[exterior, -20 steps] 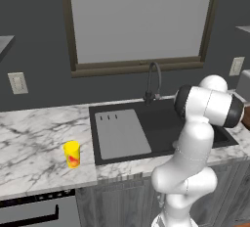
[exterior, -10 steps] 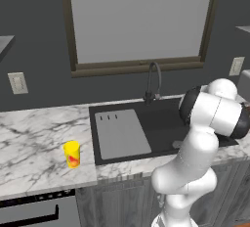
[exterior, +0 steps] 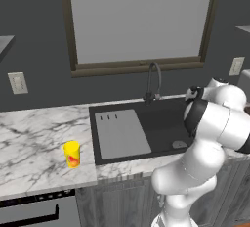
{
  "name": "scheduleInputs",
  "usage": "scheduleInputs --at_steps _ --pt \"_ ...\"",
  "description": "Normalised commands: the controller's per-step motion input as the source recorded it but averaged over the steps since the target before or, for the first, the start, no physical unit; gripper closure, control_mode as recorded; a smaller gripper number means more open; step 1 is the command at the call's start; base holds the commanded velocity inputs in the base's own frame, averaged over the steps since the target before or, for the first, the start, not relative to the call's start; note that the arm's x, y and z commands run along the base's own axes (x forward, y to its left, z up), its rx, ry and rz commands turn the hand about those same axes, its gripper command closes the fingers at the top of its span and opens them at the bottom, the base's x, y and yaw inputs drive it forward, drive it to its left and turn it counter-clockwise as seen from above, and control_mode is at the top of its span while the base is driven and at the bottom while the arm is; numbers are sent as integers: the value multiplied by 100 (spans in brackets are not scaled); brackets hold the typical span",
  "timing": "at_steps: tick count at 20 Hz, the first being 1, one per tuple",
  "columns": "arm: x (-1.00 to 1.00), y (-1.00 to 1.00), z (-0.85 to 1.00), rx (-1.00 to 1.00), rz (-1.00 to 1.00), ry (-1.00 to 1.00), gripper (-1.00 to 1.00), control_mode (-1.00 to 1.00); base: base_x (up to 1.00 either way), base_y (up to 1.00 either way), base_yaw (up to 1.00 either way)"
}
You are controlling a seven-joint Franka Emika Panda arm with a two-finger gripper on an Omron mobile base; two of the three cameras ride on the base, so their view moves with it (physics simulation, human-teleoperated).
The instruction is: Remove the mango and lemon from the sink. Then move the bowl and cup from the counter to the sink for washing.
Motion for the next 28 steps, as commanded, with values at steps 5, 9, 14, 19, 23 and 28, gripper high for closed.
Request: scheduleInputs --at_steps 5,9,14,19,23,28 --pt "-19 36 10 0 0 0 100 -100 0 0 0" --pt "-18 36 12 0 0 0 100 -100 0 0 0" --pt "-15 36 14 0 0 0 100 -100 0 0 0" --pt "-14 39 11 0 0 1 100 -100 0 0 0" --pt "-11 39 12 0 0 0 100 -100 0 0 0" --pt "-9 40 14 0 0 0 100 -100 0 0 0"
